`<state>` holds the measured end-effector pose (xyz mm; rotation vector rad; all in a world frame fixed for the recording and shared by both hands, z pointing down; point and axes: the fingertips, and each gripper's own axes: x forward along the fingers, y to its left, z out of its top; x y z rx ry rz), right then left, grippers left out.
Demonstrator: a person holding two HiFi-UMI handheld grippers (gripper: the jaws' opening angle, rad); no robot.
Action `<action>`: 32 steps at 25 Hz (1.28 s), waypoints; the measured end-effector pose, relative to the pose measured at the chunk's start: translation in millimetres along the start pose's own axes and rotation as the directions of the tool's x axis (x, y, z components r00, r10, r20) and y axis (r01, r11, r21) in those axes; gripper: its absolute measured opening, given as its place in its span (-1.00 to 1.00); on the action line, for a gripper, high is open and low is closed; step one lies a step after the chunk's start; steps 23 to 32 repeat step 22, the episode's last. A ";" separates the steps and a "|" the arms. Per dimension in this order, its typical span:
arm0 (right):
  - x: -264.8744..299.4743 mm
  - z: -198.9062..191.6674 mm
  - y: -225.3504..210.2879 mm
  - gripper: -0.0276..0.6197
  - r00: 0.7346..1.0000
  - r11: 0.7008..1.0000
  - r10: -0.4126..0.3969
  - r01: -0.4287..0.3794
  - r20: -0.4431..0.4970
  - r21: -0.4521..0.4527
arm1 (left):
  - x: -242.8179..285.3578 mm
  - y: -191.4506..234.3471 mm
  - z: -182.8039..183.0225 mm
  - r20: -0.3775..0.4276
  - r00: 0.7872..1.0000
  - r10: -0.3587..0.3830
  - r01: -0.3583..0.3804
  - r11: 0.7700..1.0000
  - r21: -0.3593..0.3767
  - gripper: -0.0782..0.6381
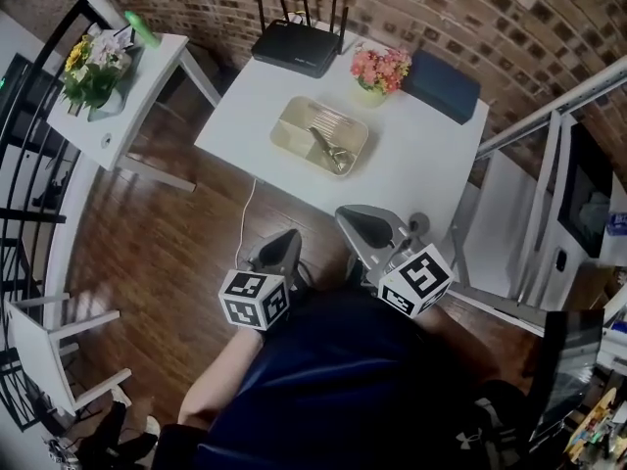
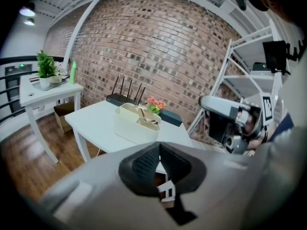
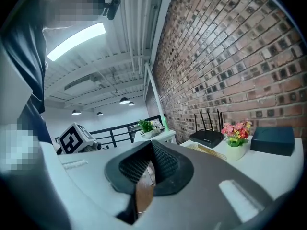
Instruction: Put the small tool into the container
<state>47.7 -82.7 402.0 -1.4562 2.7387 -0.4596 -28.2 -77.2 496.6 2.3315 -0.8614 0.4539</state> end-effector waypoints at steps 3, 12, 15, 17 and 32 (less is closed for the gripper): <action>2.0 -0.3 0.7 -0.88 1.000 1.000 0.001 -0.001 0.000 -0.010 | -1.0 5.5 -1.4 -0.003 1.000 0.007 -0.007 1.000 -0.018 -0.77; 2.2 -1.8 -7.0 -0.88 1.000 1.000 -0.009 0.009 -0.009 0.001 | 4.9 7.5 -1.8 -0.011 1.000 0.001 -0.002 1.000 -0.030 -0.77; 2.2 -2.5 -8.2 -0.88 1.000 1.000 -0.010 0.010 -0.013 0.002 | 6.8 7.1 -3.0 -0.016 1.000 -0.002 0.002 0.999 -0.033 -0.77; 2.2 -2.4 -8.9 -0.88 1.000 1.000 -0.011 0.011 -0.012 0.003 | 7.6 7.0 -3.5 -0.019 1.000 -0.003 0.002 0.999 -0.033 -0.77; 2.8 -1.2 -9.9 -0.88 1.000 1.000 -0.010 0.010 -0.015 0.002 | 8.1 7.4 -2.2 -0.017 1.000 -0.003 0.002 0.999 -0.036 -0.77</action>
